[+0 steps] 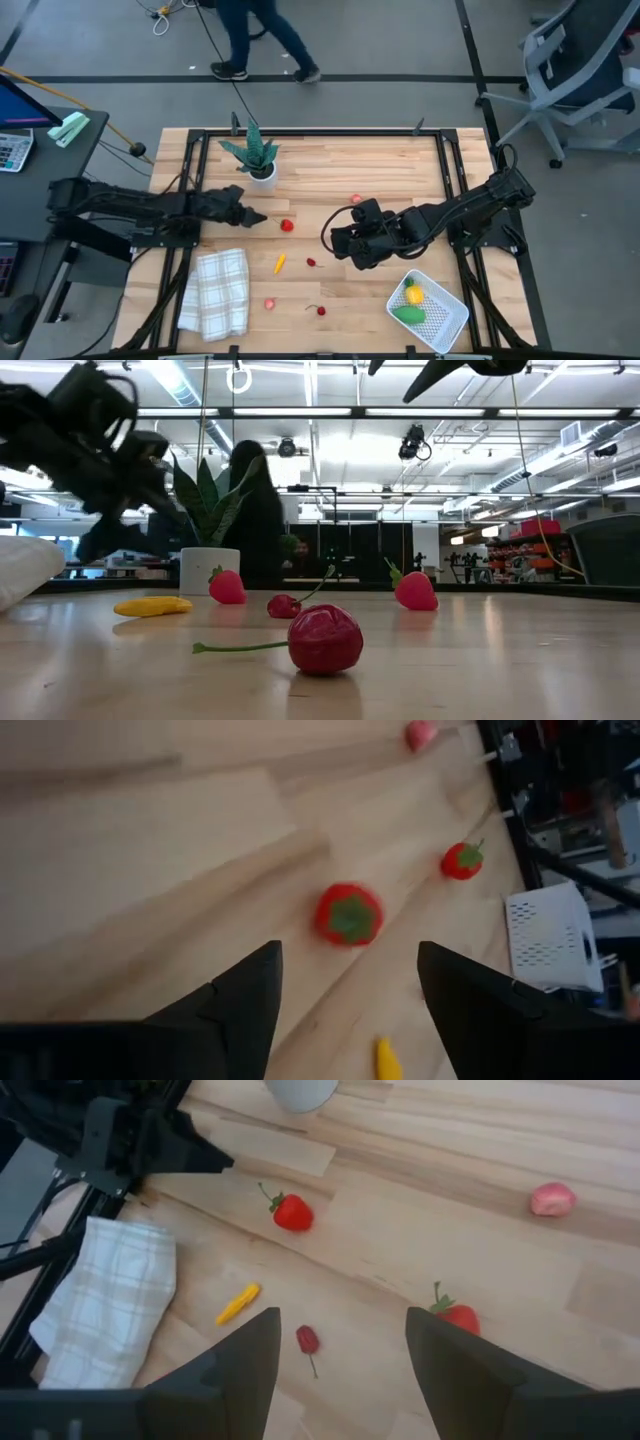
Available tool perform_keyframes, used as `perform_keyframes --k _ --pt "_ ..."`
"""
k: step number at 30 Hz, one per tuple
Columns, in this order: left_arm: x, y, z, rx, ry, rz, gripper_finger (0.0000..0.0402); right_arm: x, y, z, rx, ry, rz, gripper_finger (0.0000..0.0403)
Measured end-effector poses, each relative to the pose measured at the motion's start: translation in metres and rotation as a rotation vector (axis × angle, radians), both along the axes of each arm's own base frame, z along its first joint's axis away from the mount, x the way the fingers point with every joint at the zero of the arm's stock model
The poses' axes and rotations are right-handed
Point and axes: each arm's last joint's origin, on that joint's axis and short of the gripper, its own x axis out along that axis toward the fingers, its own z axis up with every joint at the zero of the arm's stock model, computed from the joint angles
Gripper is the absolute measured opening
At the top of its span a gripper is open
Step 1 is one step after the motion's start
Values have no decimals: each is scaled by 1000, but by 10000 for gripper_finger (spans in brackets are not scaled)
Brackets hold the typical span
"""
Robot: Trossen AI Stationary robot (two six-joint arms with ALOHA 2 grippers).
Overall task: Pick and placing Produce into tupperware
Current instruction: Put the left red strawberry into the white bin
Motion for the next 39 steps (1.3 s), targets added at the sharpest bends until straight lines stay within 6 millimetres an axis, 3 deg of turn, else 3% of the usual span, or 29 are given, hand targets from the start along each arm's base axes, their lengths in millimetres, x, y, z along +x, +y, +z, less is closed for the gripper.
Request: perform_keyframes --k 5,11,17,30,39 --pt "23 3 9 -8 48 -12 246 0 0 0 2 -5 0 224" --pt "38 0 -6 -117 171 -113 247 0 2 1 6 -13 5 224" --pt "44 2 -20 -128 231 -88 243 0 4 1 6 -13 10 224" --pt "54 5 -15 -91 125 -64 230 0 4 1 -2 -7 19 224" --pt "53 7 -15 -48 128 -76 174 0 4 1 -2 -7 20 224"
